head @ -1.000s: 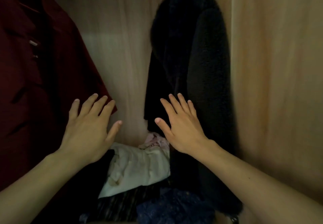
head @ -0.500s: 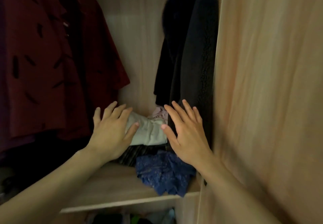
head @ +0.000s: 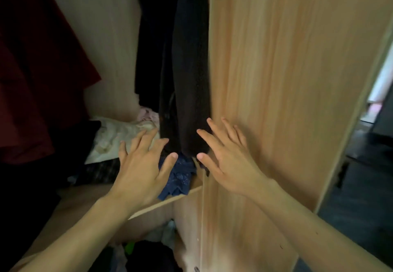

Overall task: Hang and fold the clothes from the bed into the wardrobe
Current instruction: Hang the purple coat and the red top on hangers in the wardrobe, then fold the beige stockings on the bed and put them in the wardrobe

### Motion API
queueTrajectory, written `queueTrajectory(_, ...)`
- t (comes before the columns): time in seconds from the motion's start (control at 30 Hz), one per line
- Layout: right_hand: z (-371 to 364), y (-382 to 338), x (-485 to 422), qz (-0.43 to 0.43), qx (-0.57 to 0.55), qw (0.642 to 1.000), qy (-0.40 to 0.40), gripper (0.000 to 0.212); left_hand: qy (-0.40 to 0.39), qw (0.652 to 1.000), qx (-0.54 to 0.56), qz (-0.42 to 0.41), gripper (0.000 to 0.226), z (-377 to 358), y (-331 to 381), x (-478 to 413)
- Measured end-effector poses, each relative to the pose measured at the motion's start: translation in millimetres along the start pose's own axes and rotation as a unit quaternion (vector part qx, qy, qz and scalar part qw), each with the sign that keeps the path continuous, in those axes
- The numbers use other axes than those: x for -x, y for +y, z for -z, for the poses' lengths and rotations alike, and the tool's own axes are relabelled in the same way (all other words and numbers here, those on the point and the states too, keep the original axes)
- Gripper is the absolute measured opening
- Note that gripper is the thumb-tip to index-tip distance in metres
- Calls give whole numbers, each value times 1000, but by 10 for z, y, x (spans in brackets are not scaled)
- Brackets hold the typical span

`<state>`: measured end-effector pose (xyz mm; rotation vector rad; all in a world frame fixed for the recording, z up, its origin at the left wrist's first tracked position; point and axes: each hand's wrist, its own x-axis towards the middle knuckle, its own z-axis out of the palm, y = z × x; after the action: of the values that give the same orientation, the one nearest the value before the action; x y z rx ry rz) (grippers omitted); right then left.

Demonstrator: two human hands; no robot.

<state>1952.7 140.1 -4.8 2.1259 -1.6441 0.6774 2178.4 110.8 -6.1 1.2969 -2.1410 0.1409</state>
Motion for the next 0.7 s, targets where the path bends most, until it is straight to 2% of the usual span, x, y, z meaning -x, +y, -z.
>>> queueTrajectory(0.13, 141, -121, 472, -72, 49, 996, -31, 63, -40, 996, 66, -39, 62, -276, 96, 248)
queueTrajectory(0.3, 548, -93, 1273, -168, 112, 975, -90, 64, -109, 973, 161, -123, 65, -573, 642, 675)
queueTrajectory(0.5, 1153, 29, 2171, -295, 114, 946, -70, 62, -108, 928, 248, -256, 64, -491, 1476, 909)
queueTrajectory(0.7, 1764, 133, 3059, -355, 156, 921, -42, 65, -115, 914, 235, -310, 72, -394, 2346, 1220)
